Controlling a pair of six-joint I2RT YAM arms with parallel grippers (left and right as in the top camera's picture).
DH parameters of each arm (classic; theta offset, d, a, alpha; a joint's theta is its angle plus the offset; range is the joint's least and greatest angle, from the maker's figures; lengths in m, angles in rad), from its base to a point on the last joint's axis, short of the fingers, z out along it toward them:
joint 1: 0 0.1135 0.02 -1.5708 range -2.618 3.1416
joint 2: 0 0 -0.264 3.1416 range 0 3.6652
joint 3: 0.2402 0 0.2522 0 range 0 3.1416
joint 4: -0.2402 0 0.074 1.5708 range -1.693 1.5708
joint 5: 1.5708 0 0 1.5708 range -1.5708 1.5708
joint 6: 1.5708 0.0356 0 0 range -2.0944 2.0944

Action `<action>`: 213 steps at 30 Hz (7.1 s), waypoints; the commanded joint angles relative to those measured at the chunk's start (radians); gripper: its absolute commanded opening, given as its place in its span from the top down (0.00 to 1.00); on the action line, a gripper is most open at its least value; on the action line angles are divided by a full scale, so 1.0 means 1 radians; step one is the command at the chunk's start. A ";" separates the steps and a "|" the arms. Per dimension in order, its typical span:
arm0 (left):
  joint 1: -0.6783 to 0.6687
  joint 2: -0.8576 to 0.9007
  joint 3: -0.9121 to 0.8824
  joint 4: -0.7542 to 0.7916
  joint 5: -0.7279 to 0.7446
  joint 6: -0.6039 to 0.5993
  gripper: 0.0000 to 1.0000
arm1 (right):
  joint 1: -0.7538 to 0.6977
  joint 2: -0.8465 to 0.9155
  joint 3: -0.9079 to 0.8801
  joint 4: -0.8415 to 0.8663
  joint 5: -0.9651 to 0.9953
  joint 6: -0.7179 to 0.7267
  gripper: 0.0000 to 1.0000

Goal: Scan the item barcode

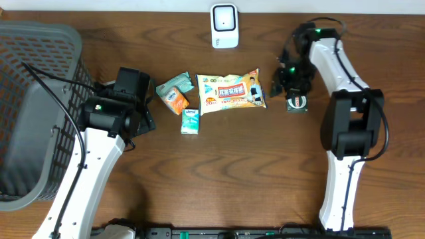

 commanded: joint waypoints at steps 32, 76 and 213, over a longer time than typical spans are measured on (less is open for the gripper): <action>0.005 -0.007 0.003 -0.003 -0.013 -0.005 0.02 | 0.138 0.098 0.000 0.206 -0.212 -0.029 0.20; 0.005 -0.007 0.003 -0.003 -0.013 -0.005 0.02 | 0.290 -0.295 -0.053 0.085 0.909 0.196 0.98; 0.005 -0.007 0.003 -0.003 -0.013 -0.005 0.02 | 0.417 -0.202 -0.393 0.880 0.402 0.412 0.84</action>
